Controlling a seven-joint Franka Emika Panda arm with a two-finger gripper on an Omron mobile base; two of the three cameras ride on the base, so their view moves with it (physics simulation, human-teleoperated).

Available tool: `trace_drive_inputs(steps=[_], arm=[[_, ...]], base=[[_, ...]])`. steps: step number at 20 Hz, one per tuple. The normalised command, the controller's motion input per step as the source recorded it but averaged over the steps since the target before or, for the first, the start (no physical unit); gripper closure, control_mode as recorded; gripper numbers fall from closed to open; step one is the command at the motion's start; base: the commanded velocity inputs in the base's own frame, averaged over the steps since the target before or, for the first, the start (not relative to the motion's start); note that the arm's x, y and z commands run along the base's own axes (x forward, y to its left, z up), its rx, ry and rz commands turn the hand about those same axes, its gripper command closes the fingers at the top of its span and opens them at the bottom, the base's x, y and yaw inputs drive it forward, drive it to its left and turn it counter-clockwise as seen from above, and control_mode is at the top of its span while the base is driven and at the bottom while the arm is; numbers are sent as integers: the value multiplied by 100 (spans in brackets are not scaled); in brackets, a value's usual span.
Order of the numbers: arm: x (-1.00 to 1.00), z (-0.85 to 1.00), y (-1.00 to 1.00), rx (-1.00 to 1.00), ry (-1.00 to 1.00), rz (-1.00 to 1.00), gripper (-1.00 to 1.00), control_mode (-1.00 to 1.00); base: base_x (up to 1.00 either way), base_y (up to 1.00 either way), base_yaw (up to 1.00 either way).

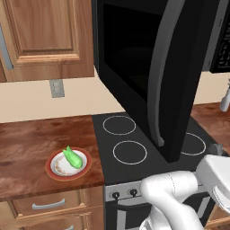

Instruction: Pick the corn from the counter and place it in the microwave. Then turn on the microwave.

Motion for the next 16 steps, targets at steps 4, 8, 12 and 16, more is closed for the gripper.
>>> trace_drive_inputs(steps=[4,8,12,16], arm=[[0,0,-42,0,0,25,-100,-100],[9,0,-46,0,0,24,-100,-100],[23,-3,-39,0,0,27,-100,-100],[31,-5,-12,0,0,28,-100,-100]], base=[[0,0,0],[0,0,0],[0,0,0],[0,0,0]])
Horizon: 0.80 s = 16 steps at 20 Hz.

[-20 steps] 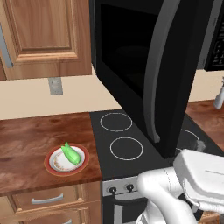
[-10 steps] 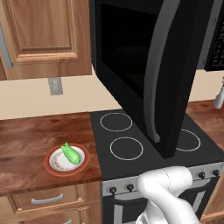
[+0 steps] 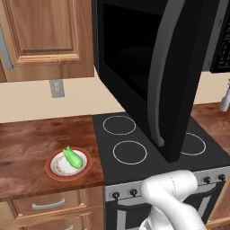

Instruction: Pick the corn from the counter and place it in the microwave. Then turn on the microwave.

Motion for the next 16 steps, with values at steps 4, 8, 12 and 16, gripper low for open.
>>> trace_drive_inputs(steps=[4,8,12,16], arm=[[31,-1,-2,0,0,27,-100,-100],[21,-4,-5,0,-2,28,-100,-100],[14,-2,0,0,0,25,-100,-100],[17,-4,-2,0,0,21,-100,-100]], base=[[0,0,0],[0,0,0],[0,0,0],[0,0,0]])
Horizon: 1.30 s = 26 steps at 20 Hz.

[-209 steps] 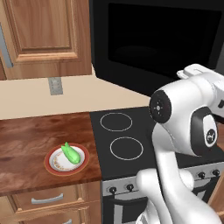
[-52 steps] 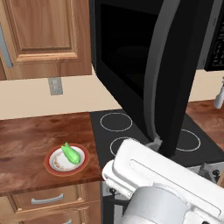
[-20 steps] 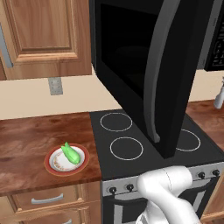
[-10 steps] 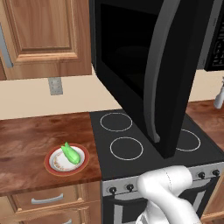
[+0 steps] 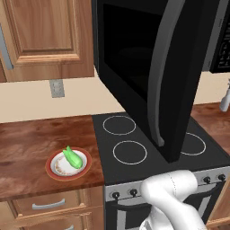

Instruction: Pick the corn from the counter and place it in the microwave. Then turn on the microwave.

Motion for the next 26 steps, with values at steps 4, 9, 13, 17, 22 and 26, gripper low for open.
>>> trace_drive_inputs(steps=[4,9,13,17,22,26], arm=[[21,-8,2,-1,3,9,-100,-100],[19,-14,16,-3,-1,3,-100,-100],[24,-13,25,-3,-2,3,-100,-100],[22,-6,18,-2,-3,2,-100,-100],[24,-14,26,-3,-3,4,-100,-100],[28,-16,27,-1,-2,6,-100,-100]], base=[[0,0,0],[0,0,0],[0,0,0],[0,0,0],[0,0,0],[0,0,0]])
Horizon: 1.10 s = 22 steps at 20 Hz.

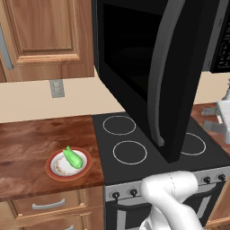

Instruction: Pick the corn from the counter and place it in the microwave. Then turn on the microwave.

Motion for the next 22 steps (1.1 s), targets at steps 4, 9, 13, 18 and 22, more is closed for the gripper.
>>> trace_drive_inputs(steps=[4,9,13,18,22], arm=[[30,-9,19,0,-2,5,-100,-100],[26,-11,19,0,-3,5,-100,-100],[18,-20,28,-2,-5,6,-100,-100],[13,-22,32,-3,-5,6,-100,-100],[13,-21,32,-3,-4,5,-100,-100]], base=[[0,0,0],[0,0,0],[0,0,0],[0,0,0],[0,0,0]])
